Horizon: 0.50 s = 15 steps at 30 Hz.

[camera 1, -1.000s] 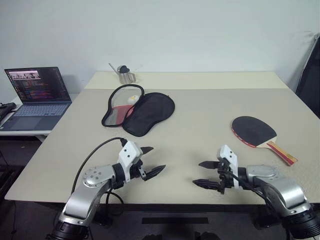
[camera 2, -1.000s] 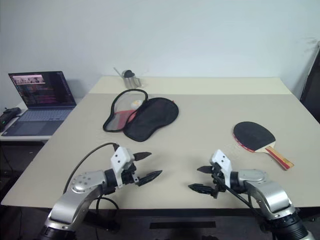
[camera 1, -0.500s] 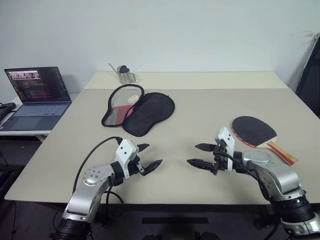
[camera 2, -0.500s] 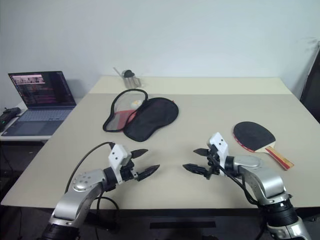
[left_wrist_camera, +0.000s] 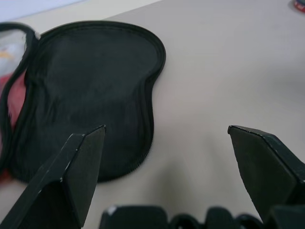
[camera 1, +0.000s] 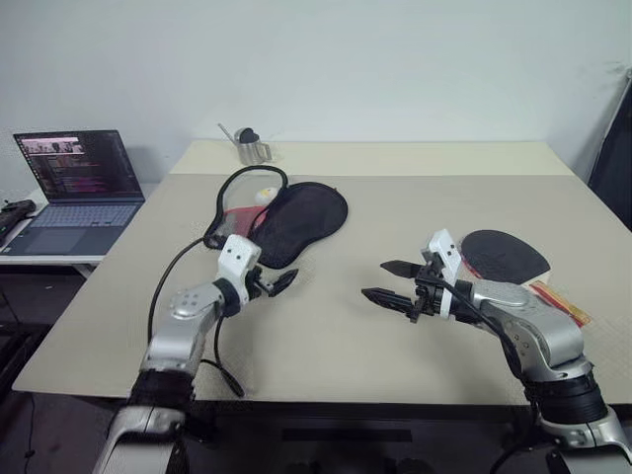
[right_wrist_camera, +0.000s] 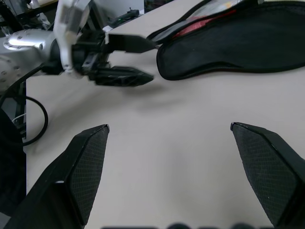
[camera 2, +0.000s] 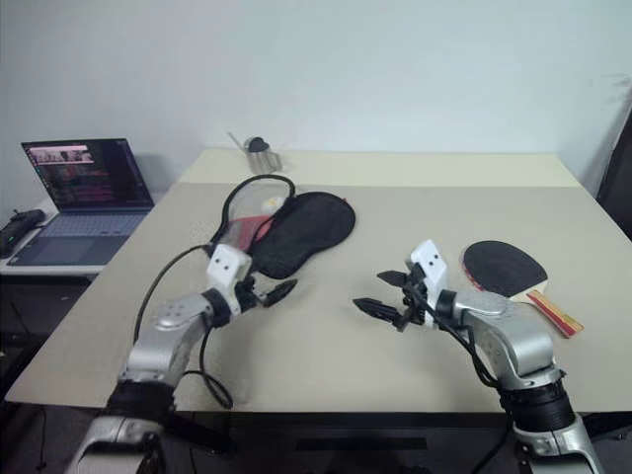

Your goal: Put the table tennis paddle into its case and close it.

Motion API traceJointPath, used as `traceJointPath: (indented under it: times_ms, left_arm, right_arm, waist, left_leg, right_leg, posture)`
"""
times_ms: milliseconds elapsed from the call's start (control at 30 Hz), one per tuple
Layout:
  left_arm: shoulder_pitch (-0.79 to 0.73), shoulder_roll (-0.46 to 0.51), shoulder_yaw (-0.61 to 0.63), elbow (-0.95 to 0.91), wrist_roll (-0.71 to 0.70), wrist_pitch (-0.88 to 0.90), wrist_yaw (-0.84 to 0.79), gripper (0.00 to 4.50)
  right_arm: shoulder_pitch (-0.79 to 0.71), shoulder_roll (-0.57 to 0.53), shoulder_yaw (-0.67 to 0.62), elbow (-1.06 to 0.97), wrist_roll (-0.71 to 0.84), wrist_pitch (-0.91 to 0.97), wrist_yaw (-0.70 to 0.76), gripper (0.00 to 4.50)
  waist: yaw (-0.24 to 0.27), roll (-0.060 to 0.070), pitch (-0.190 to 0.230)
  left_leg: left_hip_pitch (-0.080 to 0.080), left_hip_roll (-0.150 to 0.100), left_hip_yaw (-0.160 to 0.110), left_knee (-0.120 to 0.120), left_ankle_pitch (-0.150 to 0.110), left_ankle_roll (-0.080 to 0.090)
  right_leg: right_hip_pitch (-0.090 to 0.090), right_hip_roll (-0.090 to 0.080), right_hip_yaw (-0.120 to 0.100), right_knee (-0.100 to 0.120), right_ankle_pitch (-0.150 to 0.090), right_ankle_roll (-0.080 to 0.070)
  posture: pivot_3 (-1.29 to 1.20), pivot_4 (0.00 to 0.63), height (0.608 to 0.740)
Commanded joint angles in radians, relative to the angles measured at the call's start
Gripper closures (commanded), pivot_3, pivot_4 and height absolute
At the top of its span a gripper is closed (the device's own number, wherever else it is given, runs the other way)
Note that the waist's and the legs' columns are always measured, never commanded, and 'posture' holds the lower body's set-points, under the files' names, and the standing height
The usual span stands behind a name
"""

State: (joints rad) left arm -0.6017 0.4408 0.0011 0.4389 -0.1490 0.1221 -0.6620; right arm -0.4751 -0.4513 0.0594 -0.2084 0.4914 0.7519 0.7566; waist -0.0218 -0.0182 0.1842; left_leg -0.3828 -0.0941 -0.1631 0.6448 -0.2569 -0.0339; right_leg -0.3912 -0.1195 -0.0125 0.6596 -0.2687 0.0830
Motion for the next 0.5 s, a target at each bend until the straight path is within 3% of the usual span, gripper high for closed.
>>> traceJointPath:
  times_ms: [33, 233, 500]
  left_arm:
    - [-0.103, -0.029, -0.025, 0.159, 0.049, -0.087, 0.009, 0.00]
    - [-0.264, -0.078, -0.042, 0.463, 0.112, -0.195, 0.028, 0.00]
    - [-0.356, -0.094, -0.028, 0.653, 0.145, -0.233, 0.073, 0.00]
  right_arm:
    - [-0.002, 0.010, -0.015, -0.030, 0.001, -0.027, -0.020, 0.02]
    - [-0.006, -0.004, -0.052, -0.094, 0.060, 0.000, -0.009, 0.02]
    - [-0.066, -0.057, -0.094, -0.146, 0.099, 0.015, -0.016, 0.02]
  waist:
    - [-0.002, 0.000, 0.000]
    - [-0.011, 0.000, 0.000]
    - [-0.010, -0.001, 0.000]
  left_leg:
    - [0.000, 0.000, 0.000, 0.000, 0.000, 0.000]
    - [-0.001, 0.000, 0.001, 0.000, 0.000, 0.000]
    - [-0.003, 0.000, 0.001, 0.000, 0.000, 0.000]
  right_leg:
    - [0.000, 0.000, 0.000, 0.000, 0.000, 0.000]
    - [-0.002, 0.000, 0.001, 0.000, 0.000, 0.000]
    - [-0.004, 0.000, 0.001, 0.001, 0.000, 0.000]
  posture:
    - [0.00, 0.150, 0.740]
    - [0.00, 0.150, 0.740]
    - [0.00, 0.150, 0.740]
